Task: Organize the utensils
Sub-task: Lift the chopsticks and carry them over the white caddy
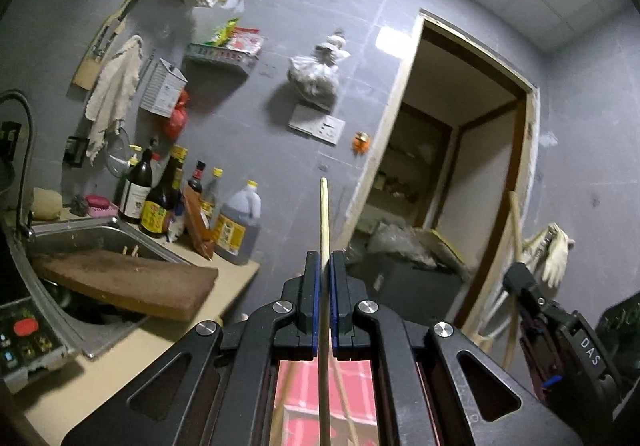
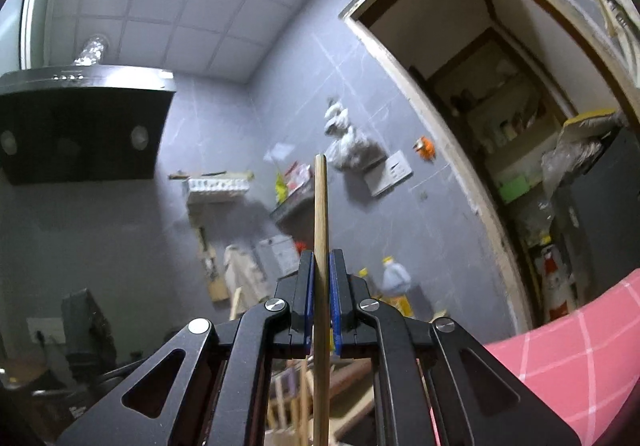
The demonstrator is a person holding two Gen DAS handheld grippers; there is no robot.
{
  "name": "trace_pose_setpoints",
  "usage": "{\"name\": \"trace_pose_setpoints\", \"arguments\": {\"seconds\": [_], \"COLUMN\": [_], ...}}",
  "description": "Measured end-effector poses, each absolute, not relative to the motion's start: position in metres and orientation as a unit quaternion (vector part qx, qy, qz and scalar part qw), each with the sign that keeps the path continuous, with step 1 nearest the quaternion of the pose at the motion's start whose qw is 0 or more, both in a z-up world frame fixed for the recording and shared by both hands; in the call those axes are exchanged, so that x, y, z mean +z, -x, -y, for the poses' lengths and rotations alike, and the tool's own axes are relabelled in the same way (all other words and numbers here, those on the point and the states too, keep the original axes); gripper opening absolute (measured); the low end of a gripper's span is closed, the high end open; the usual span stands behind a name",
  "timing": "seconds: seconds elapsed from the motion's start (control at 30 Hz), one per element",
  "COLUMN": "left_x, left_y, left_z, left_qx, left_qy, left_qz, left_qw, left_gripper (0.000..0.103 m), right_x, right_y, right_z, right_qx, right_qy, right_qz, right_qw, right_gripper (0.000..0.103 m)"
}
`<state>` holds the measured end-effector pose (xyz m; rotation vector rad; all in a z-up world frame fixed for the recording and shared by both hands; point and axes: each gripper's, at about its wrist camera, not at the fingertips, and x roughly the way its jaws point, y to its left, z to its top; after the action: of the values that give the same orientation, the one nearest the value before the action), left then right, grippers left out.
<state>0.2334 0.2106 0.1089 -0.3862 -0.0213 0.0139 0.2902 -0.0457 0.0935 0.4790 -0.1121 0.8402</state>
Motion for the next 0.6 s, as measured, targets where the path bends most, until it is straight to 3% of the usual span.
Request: {"name": "trace_pose_setpoints", "arguments": {"seconds": [0.6], "left_x": [0.078], "left_y": [-0.251], "left_z": [-0.251], "left_qx": [0.047], "left_qy": [0.254], "left_qz": [0.034], "left_qw": [0.966], "left_gripper": [0.002], "right_x": [0.069], "right_y": [-0.3], "right_z": [0.037], "right_qx": [0.365], "right_qy": [-0.212], "right_qz": [0.077], "right_qw": [0.903], "right_gripper": [0.005]}}
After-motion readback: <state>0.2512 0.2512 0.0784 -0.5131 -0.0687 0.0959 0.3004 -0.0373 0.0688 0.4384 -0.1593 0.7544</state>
